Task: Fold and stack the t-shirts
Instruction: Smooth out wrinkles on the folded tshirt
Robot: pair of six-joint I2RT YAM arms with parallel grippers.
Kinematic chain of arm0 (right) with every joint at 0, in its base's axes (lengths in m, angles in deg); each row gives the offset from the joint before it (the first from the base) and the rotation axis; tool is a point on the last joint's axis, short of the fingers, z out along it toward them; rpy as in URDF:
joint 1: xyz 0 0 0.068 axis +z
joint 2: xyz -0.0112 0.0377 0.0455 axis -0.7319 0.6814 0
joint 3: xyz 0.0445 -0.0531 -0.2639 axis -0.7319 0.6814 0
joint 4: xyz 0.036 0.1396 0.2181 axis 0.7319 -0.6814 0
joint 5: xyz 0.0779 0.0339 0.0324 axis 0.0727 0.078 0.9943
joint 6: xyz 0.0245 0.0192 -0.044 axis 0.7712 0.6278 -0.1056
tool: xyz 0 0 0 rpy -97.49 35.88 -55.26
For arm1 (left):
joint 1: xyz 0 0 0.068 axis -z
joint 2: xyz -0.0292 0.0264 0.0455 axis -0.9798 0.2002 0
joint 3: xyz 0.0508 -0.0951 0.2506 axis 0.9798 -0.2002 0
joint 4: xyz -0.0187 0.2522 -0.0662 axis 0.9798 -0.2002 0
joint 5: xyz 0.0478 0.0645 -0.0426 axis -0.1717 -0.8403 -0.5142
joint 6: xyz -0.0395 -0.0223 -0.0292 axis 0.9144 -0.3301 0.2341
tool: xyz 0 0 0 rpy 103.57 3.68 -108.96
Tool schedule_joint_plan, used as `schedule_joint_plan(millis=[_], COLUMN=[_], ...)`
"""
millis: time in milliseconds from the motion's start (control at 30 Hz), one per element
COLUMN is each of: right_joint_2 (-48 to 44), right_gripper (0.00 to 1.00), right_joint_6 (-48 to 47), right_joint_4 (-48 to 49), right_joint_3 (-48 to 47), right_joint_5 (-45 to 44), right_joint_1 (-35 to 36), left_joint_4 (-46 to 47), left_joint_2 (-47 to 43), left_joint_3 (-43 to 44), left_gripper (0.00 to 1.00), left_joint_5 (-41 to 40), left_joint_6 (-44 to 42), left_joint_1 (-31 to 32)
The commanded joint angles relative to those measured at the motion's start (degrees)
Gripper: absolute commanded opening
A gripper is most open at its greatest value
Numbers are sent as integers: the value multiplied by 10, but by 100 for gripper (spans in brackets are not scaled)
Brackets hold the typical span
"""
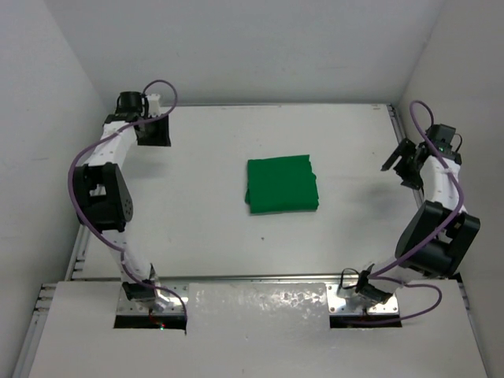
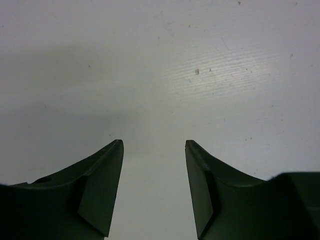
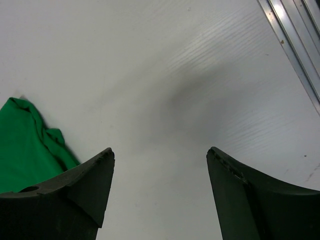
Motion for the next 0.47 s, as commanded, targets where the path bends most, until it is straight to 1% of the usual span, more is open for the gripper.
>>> schedule_joint_plan(millis=[0, 267, 400, 433], right_joint_2=[-27, -59, -75, -88], right_gripper=[73, 74, 74, 76], right_joint_6=[-19, -31, -33, -32], right_joint_4=[18, 37, 67, 77], right_joint_3=[0, 34, 57, 70], right_joint_5=[8, -5, 7, 7], right_joint_1=[0, 0, 0, 0], left_joint_4=[1, 12, 15, 15], left_joint_2=[-50, -73, -78, -79], left_joint_3=[1, -32, -44, -45], left_gripper=[51, 52, 52, 52], left_joint_5=[-2, -8, -4, -4], left_joint_6=[-10, -13, -12, -12], left_joint_1=[-2, -3, -3, -3])
